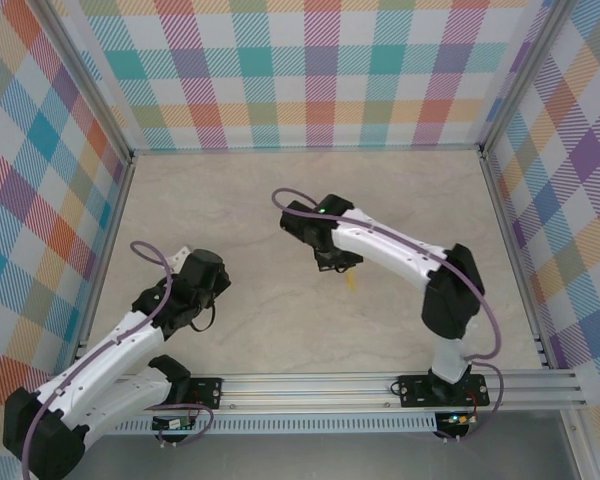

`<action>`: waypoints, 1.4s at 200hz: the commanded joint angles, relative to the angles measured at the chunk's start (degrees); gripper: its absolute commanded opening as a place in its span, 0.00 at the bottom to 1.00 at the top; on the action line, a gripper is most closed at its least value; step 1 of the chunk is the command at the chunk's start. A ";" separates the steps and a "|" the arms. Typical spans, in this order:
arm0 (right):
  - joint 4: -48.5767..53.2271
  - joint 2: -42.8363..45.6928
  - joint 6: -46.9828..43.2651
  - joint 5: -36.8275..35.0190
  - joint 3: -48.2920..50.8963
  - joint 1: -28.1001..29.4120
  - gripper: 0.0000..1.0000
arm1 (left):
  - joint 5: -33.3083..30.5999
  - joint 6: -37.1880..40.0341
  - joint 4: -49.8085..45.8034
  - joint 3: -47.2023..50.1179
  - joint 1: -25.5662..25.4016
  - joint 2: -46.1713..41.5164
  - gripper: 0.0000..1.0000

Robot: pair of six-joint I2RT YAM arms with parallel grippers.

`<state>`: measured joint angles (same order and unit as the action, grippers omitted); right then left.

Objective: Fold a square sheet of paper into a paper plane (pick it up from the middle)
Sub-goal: Turn over the paper at the center of the table, then third fold the triangle at the center of the table.

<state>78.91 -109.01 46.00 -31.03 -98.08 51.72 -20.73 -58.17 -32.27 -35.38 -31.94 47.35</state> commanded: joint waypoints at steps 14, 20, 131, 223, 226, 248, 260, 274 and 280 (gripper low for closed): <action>8.04 -12.58 1.13 -0.97 -8.53 3.03 0.11 | -7.36 -3.29 -8.82 1.71 0.83 -7.23 0.24; 7.09 -14.76 0.45 1.02 -10.16 3.43 0.11 | -8.09 -3.62 -9.99 1.78 0.83 -8.50 0.24; -41.67 2.11 -3.30 39.98 15.09 -1.33 0.59 | -2.23 -0.23 -6.05 4.42 0.92 -12.65 0.31; -71.26 5.05 7.38 54.35 38.54 -6.72 0.18 | 17.27 6.49 9.67 0.13 0.92 11.25 0.31; -71.80 4.60 7.82 54.35 38.76 -6.72 0.18 | 17.47 6.68 9.67 -0.13 0.92 11.88 0.31; -73.88 2.08 10.69 53.03 39.62 -6.64 0.16 | 19.32 7.84 10.10 -1.56 0.92 14.80 0.31; -74.13 1.16 12.35 51.34 40.22 -6.64 0.16 | 20.37 8.32 10.54 -2.02 0.92 16.05 0.31; -75.22 -0.15 14.44 50.25 40.96 -6.55 0.17 | 21.66 8.64 11.42 -2.45 0.93 17.57 0.31; -76.30 -0.76 15.21 50.27 41.27 -6.47 0.17 | 22.15 8.82 11.74 -2.66 0.94 18.13 0.31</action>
<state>7.25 -107.79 56.10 20.29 -58.39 44.84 -2.35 -51.44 -22.61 -35.97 -31.73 63.66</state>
